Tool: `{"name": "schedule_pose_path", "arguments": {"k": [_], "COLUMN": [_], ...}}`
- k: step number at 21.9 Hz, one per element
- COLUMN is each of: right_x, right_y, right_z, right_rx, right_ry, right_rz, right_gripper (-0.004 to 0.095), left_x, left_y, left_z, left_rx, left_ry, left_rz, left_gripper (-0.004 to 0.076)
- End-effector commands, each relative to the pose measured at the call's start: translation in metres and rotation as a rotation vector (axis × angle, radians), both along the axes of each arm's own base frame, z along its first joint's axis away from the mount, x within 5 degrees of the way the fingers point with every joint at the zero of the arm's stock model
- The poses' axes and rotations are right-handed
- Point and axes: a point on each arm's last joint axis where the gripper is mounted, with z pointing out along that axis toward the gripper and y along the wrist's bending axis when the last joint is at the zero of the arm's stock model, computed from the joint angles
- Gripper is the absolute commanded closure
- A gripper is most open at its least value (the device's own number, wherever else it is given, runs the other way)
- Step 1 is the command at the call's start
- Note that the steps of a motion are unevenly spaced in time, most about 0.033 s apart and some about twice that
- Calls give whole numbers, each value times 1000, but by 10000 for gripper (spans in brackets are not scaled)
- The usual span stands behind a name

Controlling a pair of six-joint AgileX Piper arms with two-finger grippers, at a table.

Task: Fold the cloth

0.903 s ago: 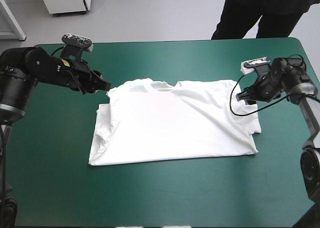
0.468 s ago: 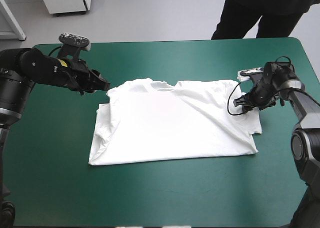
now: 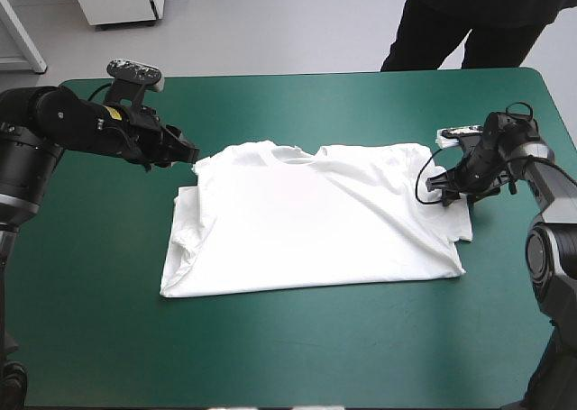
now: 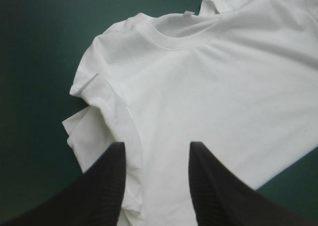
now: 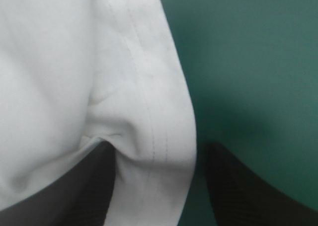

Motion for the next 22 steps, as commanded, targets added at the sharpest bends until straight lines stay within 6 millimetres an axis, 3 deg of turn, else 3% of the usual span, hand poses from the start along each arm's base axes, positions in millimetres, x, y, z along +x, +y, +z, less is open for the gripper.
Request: {"name": "schedule_pose_path", "arguments": {"k": [1,7,11,17,22], "right_x": [0,-1,-6,-31,-34], "right_y": [2,3,6,17,52], "right_z": [14,13,27,87,91], "right_rx": [45,50,89,181,159], "right_ry": [-28,-13,-31,-162,-180], "right_rz": [-6,2,-7,13,123], "right_gripper": [534,925,921,921,921], "left_x": [-15,-17,-28,-38,-38], "left_y": [-1,-2,0,2,0], "left_z": [20,20,29,35,36], "left_rx": [-57,-62,-64,-69,-91], "left_ry": [-57,-47,-76,-98,-95], "left_rz": [-12,-20,-21,-23,-33], "left_gripper": [419,419,421,422,422]}}
